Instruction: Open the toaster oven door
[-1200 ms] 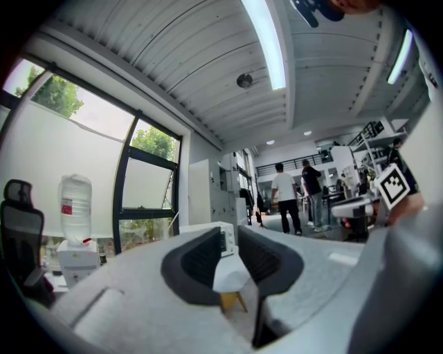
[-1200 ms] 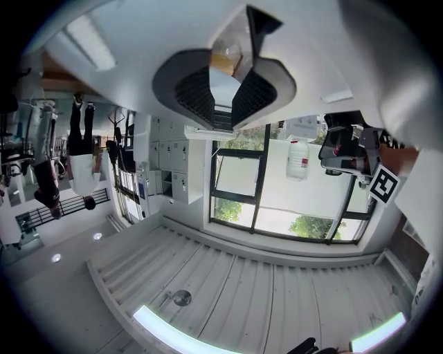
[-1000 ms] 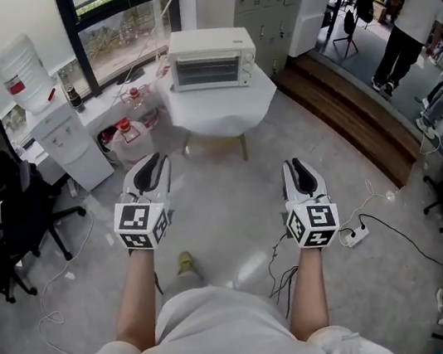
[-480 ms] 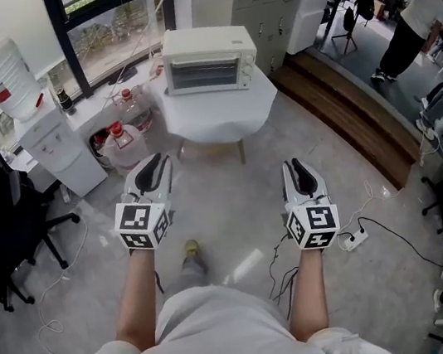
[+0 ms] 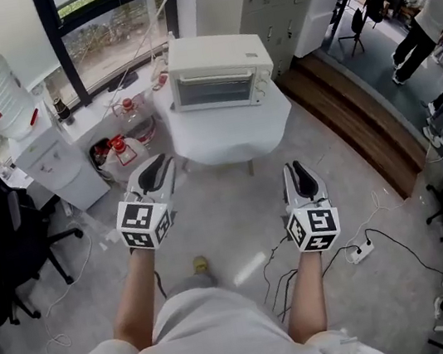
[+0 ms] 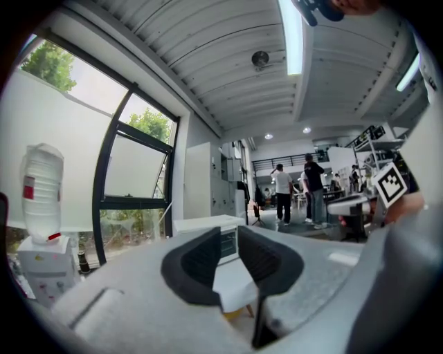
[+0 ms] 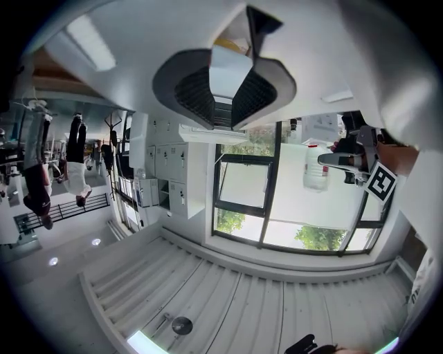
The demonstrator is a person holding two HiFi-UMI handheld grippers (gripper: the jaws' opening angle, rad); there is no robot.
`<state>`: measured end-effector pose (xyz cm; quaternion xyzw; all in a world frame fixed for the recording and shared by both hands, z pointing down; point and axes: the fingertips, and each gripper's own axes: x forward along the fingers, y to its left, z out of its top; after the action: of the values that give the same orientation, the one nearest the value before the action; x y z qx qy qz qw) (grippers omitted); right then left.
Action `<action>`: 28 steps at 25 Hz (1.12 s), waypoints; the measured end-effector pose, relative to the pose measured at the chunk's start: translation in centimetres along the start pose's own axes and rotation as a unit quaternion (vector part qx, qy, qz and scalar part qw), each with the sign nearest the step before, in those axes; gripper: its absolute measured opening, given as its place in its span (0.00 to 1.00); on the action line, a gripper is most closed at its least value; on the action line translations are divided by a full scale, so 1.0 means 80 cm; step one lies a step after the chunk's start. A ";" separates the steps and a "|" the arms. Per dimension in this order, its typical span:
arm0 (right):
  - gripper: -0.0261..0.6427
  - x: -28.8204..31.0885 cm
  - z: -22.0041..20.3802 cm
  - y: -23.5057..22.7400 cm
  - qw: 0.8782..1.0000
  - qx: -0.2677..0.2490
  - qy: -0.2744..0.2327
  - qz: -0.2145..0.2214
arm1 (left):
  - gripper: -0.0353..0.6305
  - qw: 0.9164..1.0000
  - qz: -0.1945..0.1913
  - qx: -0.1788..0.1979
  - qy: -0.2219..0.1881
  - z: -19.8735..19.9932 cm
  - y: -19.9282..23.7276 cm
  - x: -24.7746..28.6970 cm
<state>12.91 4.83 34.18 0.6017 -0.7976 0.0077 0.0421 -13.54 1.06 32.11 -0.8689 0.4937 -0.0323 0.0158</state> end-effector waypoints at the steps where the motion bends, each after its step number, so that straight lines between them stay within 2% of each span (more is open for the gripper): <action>1: 0.13 0.018 0.000 0.002 1.000 0.001 0.000 0.000 | 0.16 1.000 -0.001 0.000 0.001 -0.001 0.013 0.011; 7: 0.13 0.108 0.000 0.018 1.000 0.000 0.010 0.003 | 0.16 1.000 -0.008 -0.006 0.011 -0.014 0.083 0.062; 13: 0.13 0.162 0.008 0.027 1.000 -0.006 0.012 -0.002 | 0.16 1.000 -0.018 -0.011 0.009 -0.018 0.128 0.096; 22: 0.13 0.198 0.017 0.014 1.000 -0.014 0.016 -0.020 | 0.16 0.999 -0.042 -0.016 0.005 -0.019 0.148 0.140; 28: 0.13 0.237 0.015 0.003 1.000 -0.013 0.016 -0.017 | 0.16 0.999 -0.044 -0.017 0.004 -0.023 0.164 0.177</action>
<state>7.48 -13.34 34.45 0.6142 -0.7867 0.0064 0.0624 -17.67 -17.78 33.73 -0.8896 0.4559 -0.0279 -0.0025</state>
